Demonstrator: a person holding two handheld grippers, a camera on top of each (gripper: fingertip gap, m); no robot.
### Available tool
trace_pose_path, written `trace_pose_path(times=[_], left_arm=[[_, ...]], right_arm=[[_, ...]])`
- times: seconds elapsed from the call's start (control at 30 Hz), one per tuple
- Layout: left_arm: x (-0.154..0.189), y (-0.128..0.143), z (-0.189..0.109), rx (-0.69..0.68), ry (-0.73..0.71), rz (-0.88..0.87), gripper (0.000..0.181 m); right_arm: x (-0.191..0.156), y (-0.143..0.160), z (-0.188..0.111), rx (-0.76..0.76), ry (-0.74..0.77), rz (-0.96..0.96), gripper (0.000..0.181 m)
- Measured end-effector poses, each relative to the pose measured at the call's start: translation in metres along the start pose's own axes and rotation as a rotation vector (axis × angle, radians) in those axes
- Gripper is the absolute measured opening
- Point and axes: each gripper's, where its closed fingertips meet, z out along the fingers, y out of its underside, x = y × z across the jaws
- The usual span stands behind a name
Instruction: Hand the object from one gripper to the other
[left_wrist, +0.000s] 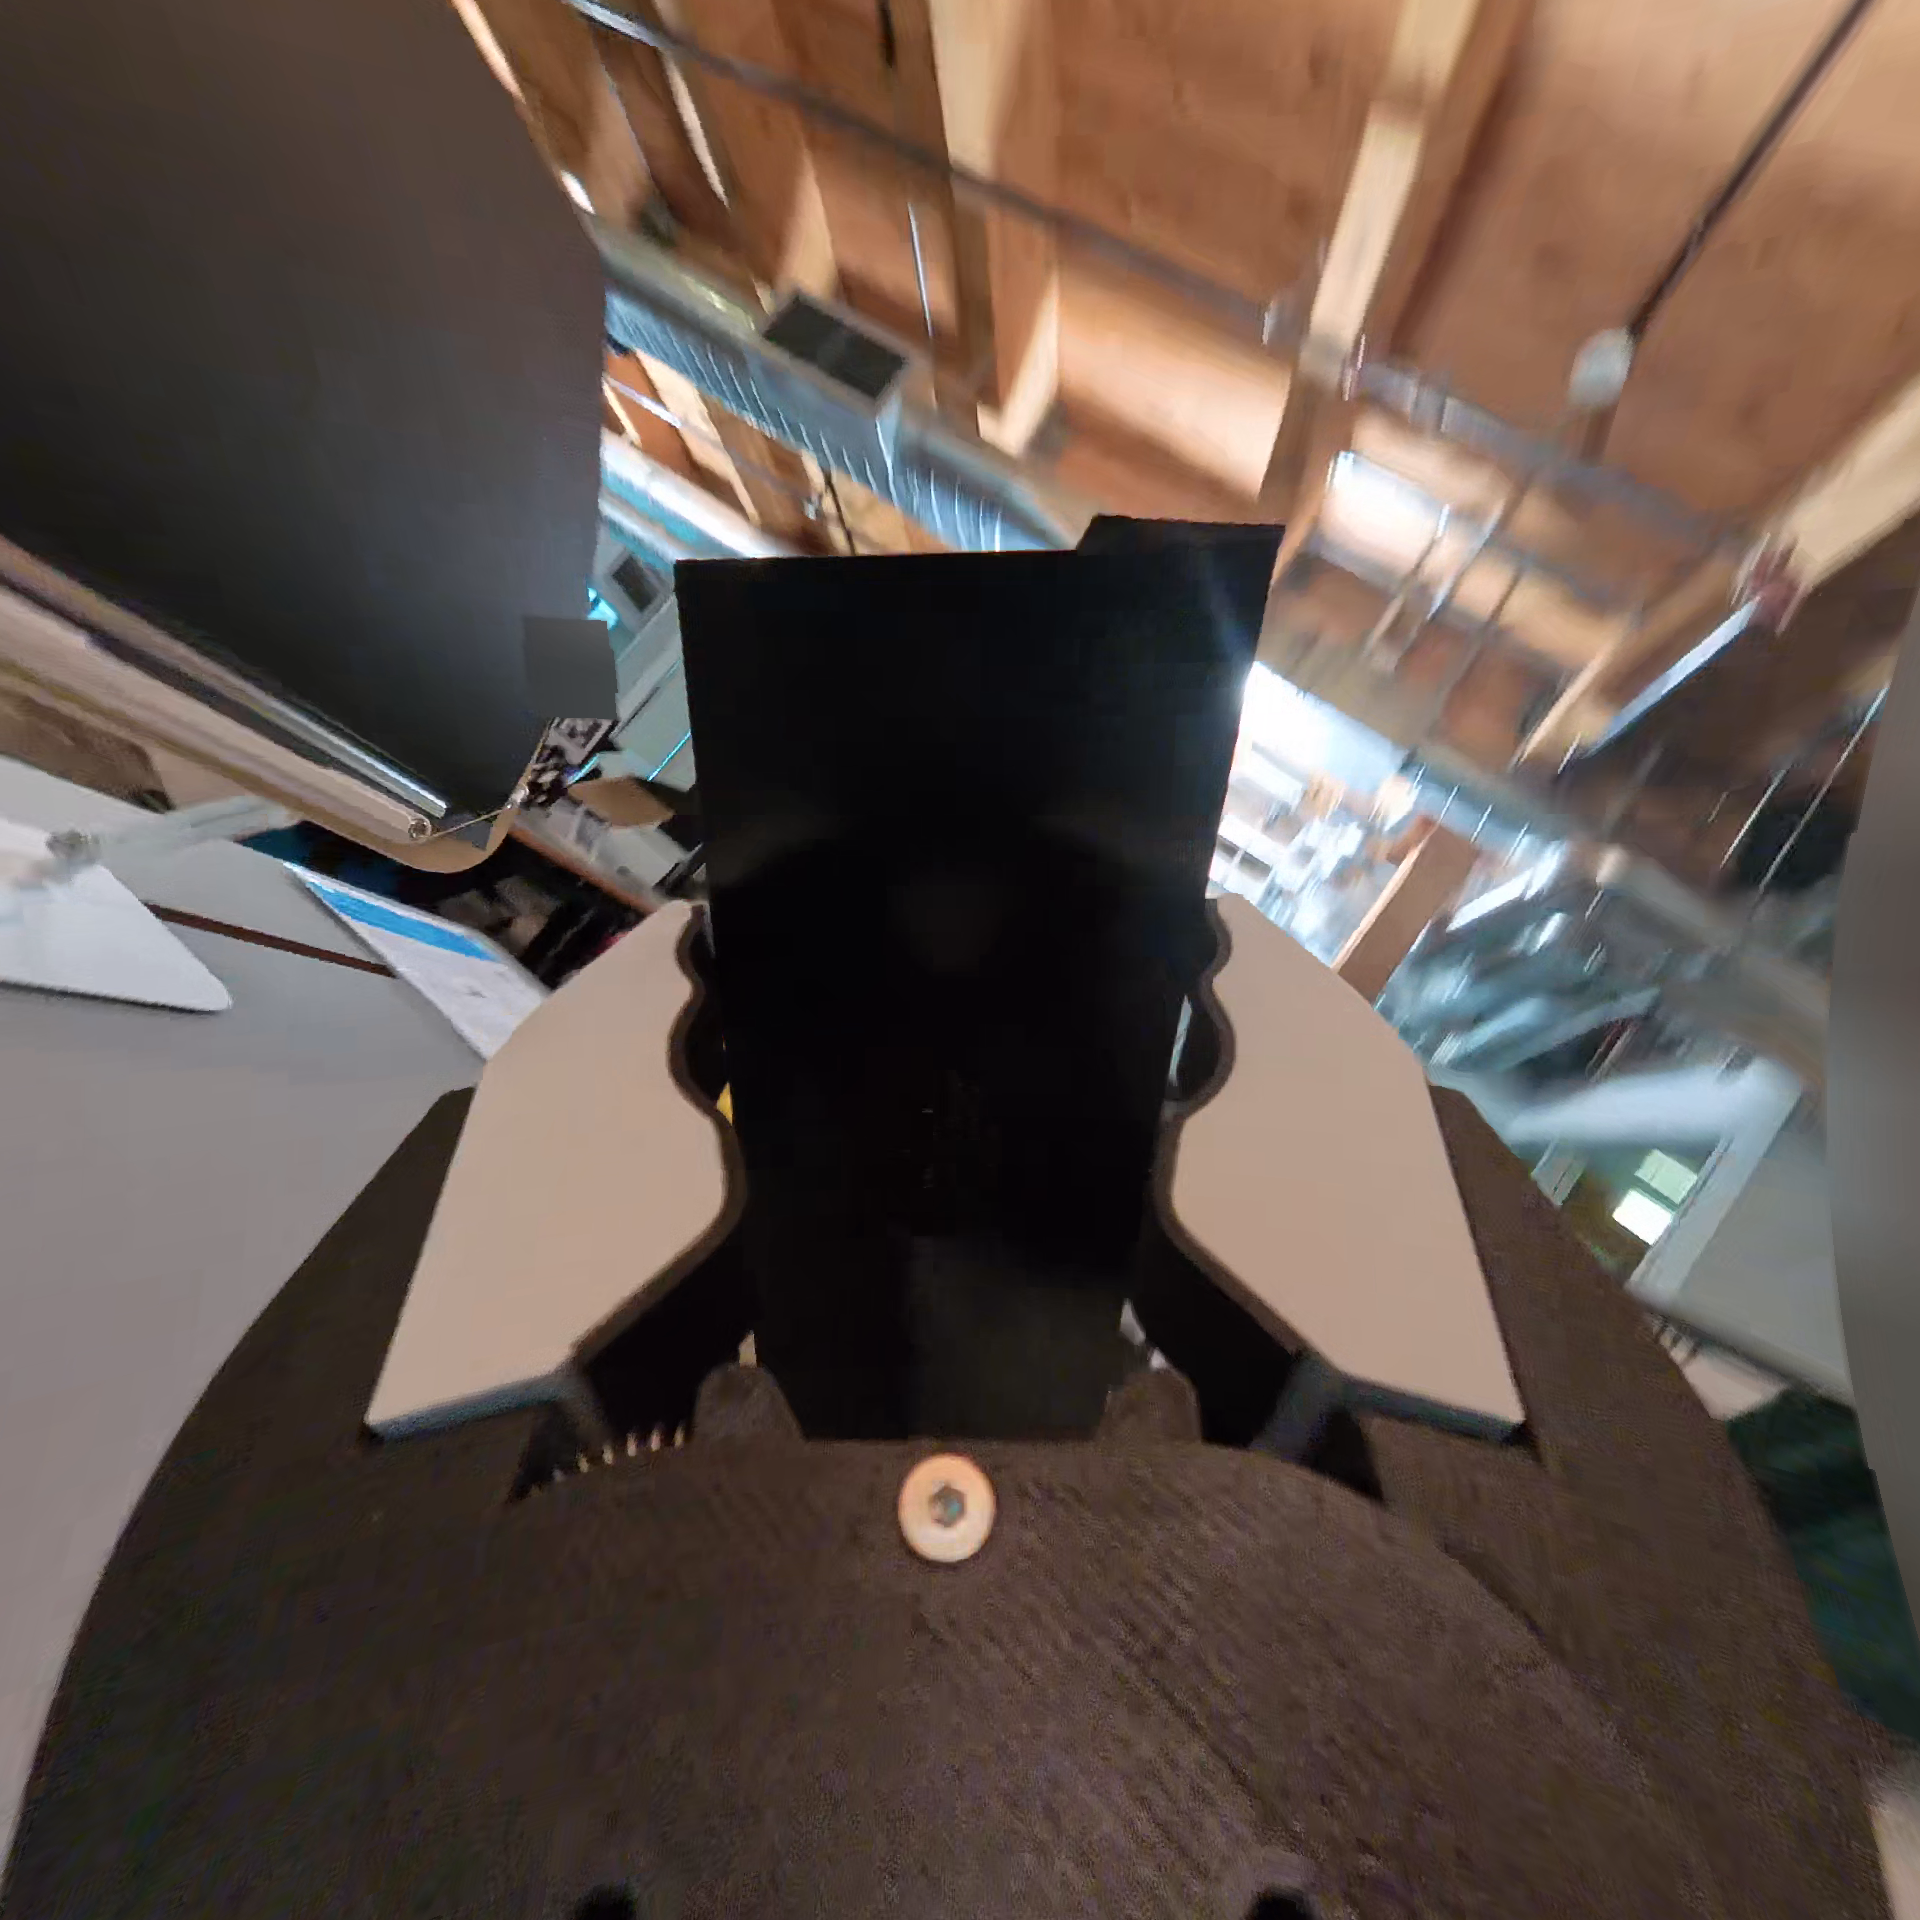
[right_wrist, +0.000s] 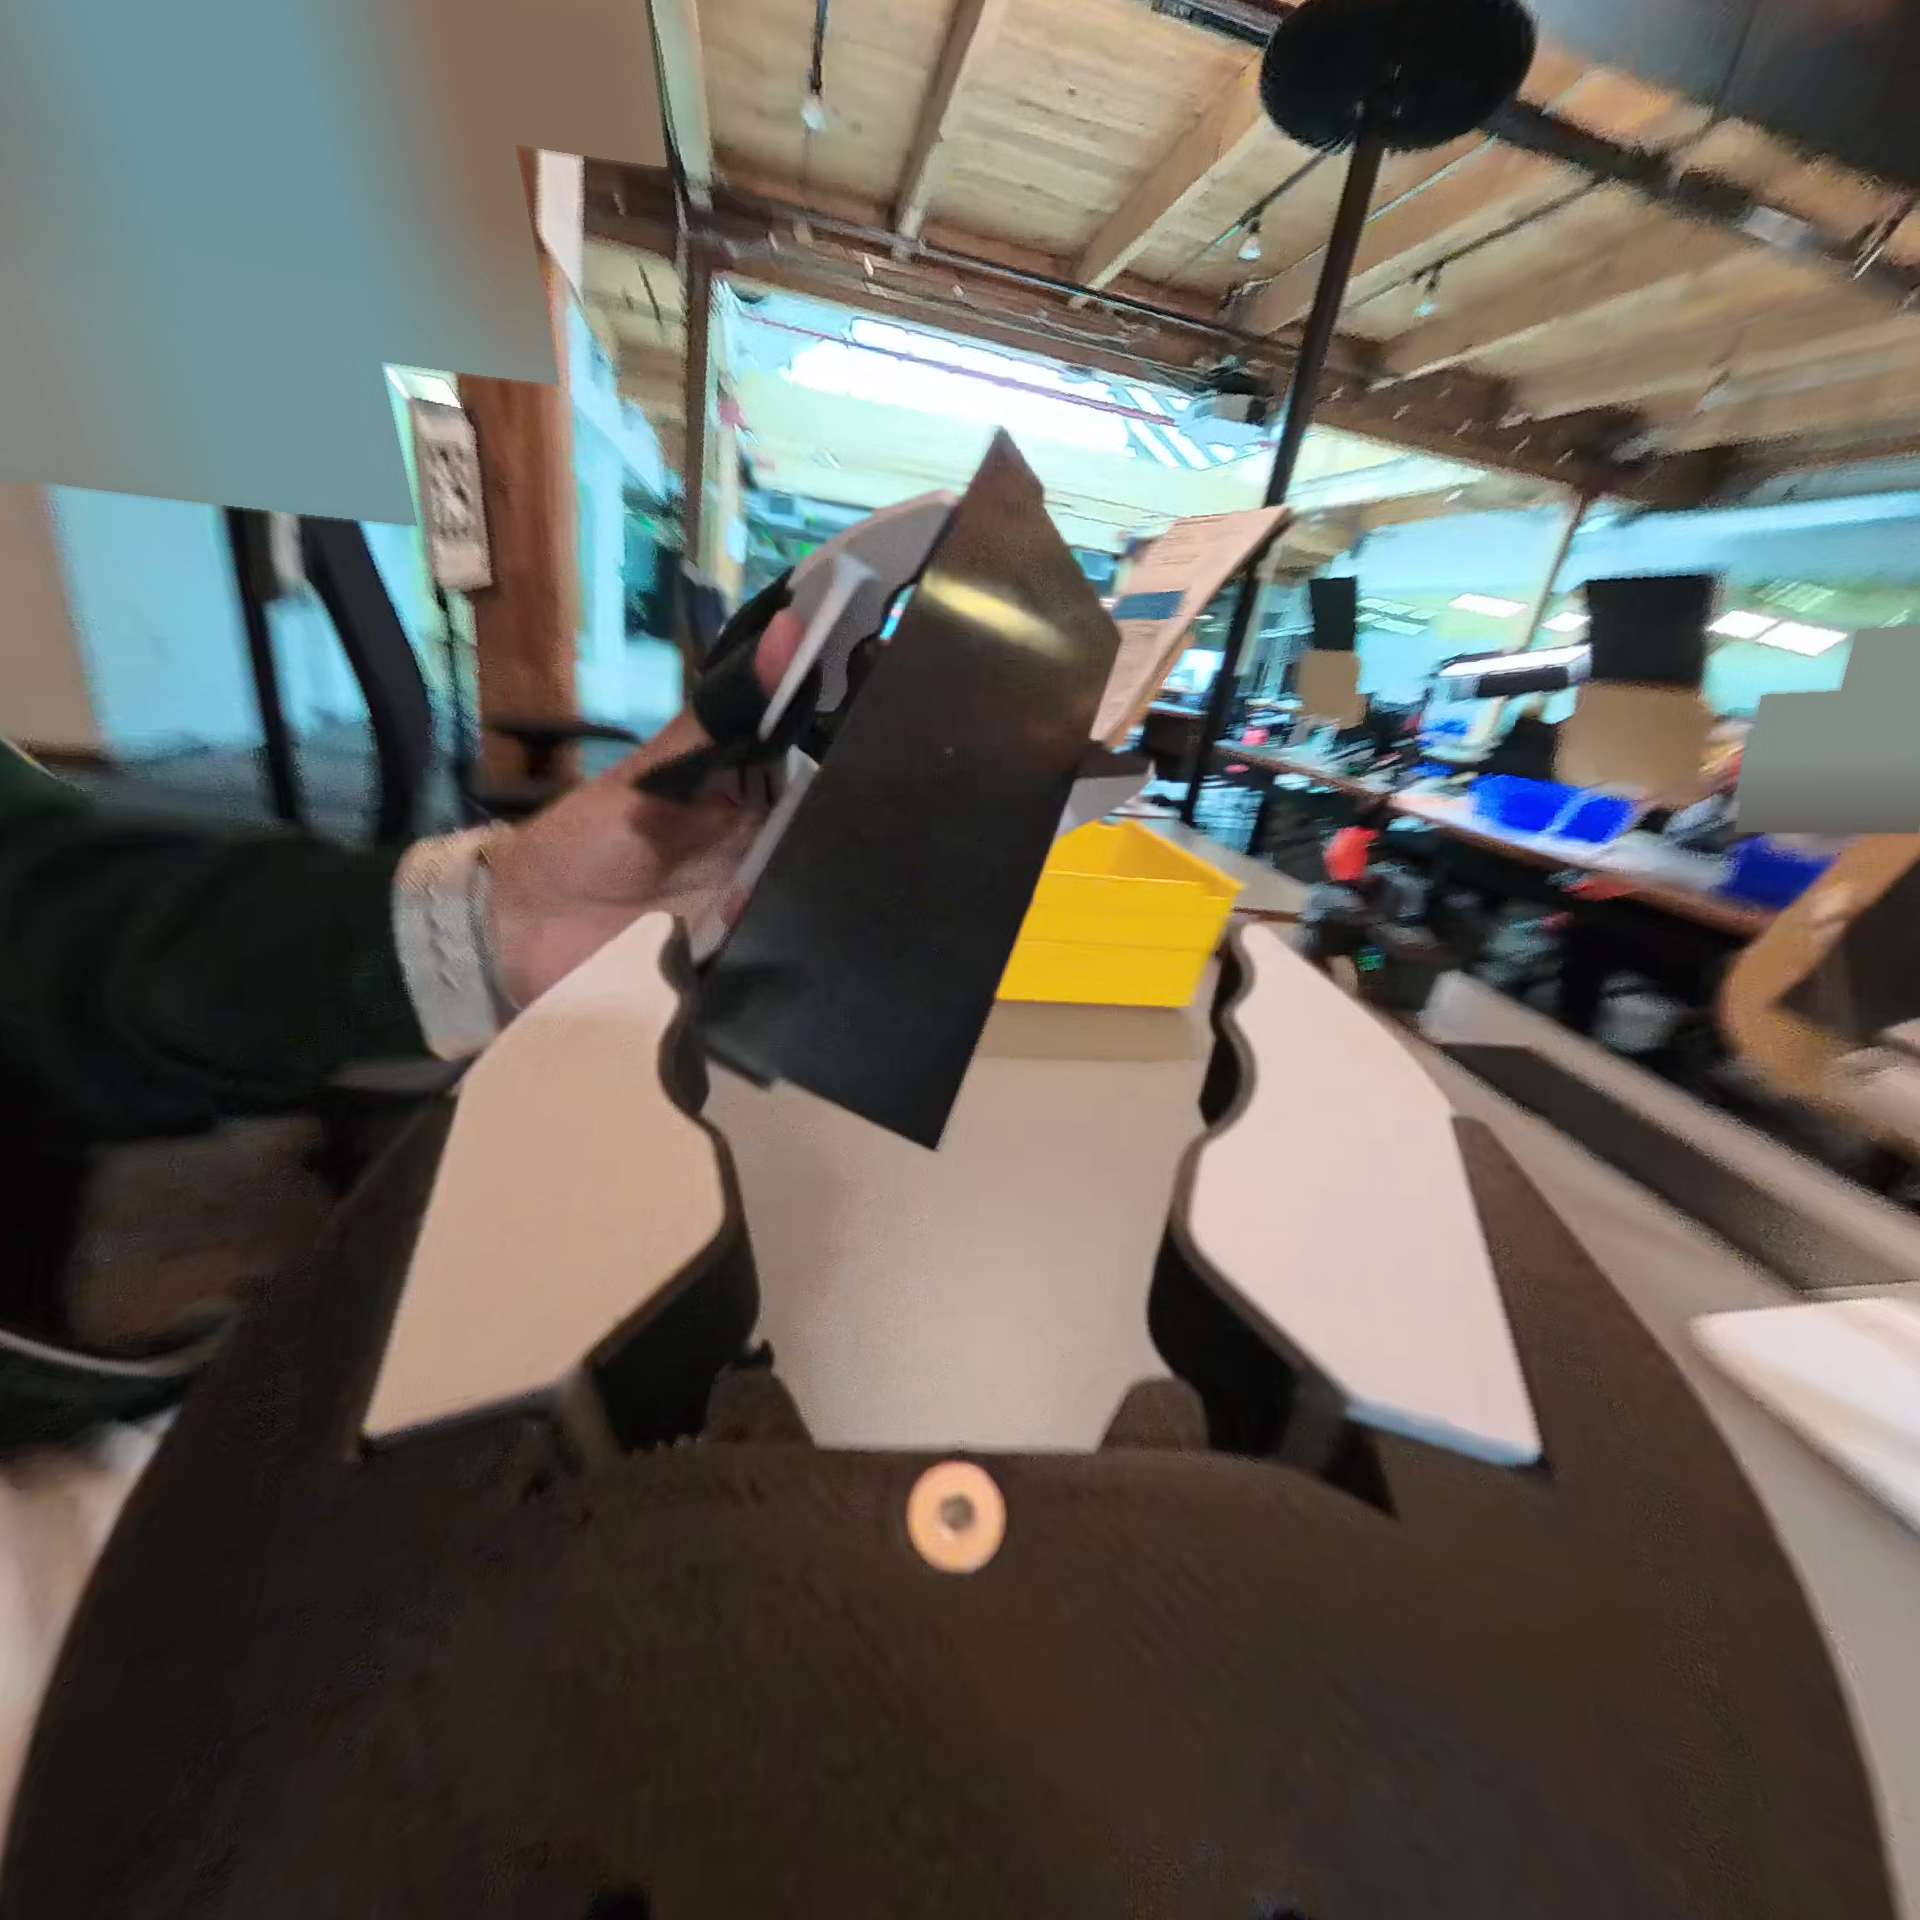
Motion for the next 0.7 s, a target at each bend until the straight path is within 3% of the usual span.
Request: trace_pose_path(times=[0.1, 0.23, 0.43, 0.57, 0.7], left_arm=[[-0.021, -0.01, -0.013, 0.127, -0.015, -0.202, 0.088], [-0.034, -0.006, -0.019, 0.201, -0.037, -0.305, 0.088], [-0.035, -0.018, -0.027, 0.283, -0.045, -0.315, 0.087], [-0.026, -0.012, -0.022, 0.285, -0.018, -0.348, 0.088], [-0.018, 0.008, -0.01, 0.276, 0.017, -0.417, 0.088]], right_arm=[[-0.009, 0.002, 0.004, -0.052, 0.074, -0.27, 0.086], [-0.028, 0.001, 0.01, -0.078, 0.102, -0.5, 0.075], [-0.041, 0.008, 0.016, -0.117, 0.077, -0.59, 0.077], [-0.036, 0.019, 0.022, -0.18, 0.124, -0.605, 0.075], [-0.019, 0.014, 0.018, -0.202, 0.248, -0.63, 0.057]])
